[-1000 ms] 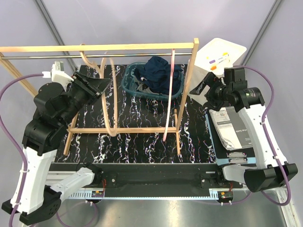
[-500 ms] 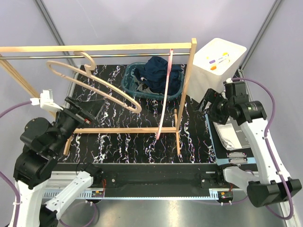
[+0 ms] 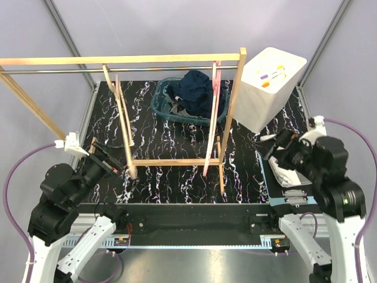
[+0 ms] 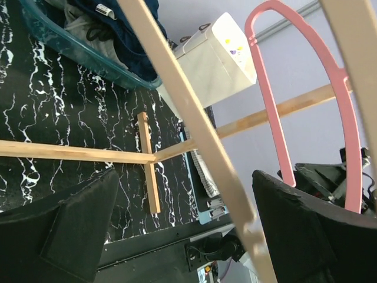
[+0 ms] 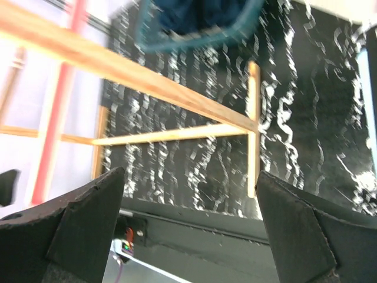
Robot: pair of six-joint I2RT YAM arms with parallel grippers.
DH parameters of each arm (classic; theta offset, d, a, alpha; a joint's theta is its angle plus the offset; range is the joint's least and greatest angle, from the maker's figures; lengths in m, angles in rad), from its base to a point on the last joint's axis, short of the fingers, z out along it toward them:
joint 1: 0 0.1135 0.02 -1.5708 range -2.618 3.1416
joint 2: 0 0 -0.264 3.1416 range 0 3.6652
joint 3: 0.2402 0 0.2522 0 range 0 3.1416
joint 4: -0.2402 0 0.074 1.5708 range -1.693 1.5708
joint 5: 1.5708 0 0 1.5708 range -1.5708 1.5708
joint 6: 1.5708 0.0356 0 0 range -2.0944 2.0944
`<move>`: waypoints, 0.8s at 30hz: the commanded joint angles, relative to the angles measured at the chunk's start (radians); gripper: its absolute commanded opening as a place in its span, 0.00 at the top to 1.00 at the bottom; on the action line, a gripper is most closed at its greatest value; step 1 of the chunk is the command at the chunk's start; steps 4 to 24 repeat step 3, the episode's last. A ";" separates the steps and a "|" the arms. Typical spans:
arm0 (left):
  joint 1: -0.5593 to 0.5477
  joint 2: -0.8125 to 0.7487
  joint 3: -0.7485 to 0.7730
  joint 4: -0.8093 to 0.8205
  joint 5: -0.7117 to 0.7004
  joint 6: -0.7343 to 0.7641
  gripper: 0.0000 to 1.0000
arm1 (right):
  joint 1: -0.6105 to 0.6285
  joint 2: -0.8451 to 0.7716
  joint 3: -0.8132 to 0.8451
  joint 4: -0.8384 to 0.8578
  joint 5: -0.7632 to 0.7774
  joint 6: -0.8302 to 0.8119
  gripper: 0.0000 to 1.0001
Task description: Remove the shorts from the hanger
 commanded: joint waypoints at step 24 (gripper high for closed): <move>0.001 -0.034 -0.034 0.189 0.099 -0.008 0.01 | -0.005 -0.059 -0.019 0.104 0.013 0.075 0.00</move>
